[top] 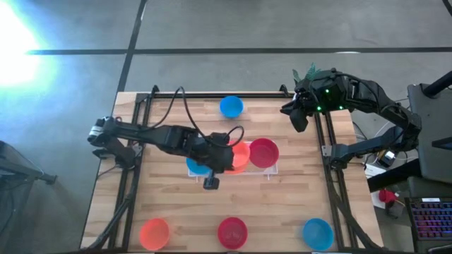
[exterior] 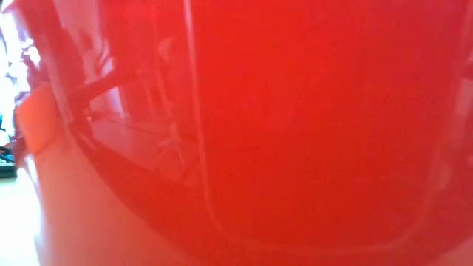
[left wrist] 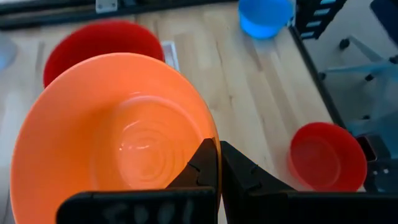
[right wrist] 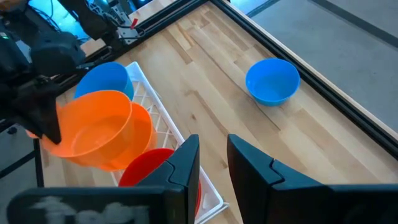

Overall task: Pick & Place Mini bowls
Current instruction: Stack the top orange bowl on the orange bowl on the shelf

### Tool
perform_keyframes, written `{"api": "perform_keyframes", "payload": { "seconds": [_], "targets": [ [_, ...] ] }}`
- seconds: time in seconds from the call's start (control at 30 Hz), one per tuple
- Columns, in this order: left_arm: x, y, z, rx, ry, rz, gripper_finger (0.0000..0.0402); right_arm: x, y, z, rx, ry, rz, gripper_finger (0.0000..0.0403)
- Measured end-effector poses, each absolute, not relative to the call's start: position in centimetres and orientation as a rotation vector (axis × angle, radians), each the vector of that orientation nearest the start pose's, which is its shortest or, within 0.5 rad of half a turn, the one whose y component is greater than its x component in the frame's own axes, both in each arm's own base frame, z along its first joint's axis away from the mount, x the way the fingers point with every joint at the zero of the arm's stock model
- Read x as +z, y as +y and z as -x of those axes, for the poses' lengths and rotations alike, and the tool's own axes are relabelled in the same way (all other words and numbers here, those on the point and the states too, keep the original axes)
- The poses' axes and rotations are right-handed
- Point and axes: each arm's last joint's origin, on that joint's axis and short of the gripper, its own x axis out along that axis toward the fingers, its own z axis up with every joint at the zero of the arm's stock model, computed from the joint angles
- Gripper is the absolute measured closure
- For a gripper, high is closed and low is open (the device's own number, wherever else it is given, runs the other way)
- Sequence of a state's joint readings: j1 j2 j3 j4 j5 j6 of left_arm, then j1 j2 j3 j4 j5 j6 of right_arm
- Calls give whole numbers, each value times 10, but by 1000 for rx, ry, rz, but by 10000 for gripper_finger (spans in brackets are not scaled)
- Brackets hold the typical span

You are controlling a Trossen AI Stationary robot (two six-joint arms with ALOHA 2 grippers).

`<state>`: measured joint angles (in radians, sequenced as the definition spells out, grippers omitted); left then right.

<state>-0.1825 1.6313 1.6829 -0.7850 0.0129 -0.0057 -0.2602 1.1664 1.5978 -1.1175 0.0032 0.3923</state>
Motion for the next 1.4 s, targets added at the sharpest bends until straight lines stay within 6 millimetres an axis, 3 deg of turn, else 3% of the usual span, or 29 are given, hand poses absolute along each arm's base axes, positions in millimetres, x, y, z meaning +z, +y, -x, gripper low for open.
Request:
{"api": "perform_keyframes", "payload": {
  "seconds": [0.4,1.4],
  "targets": [
    [358,-65,-353,-173,805,-48,401,442,-49,-182,-384,626,-463,323],
    [358,-61,-353,-152,809,-50,401,442,-48,-182,-383,626,-464,323]
  ]
}}
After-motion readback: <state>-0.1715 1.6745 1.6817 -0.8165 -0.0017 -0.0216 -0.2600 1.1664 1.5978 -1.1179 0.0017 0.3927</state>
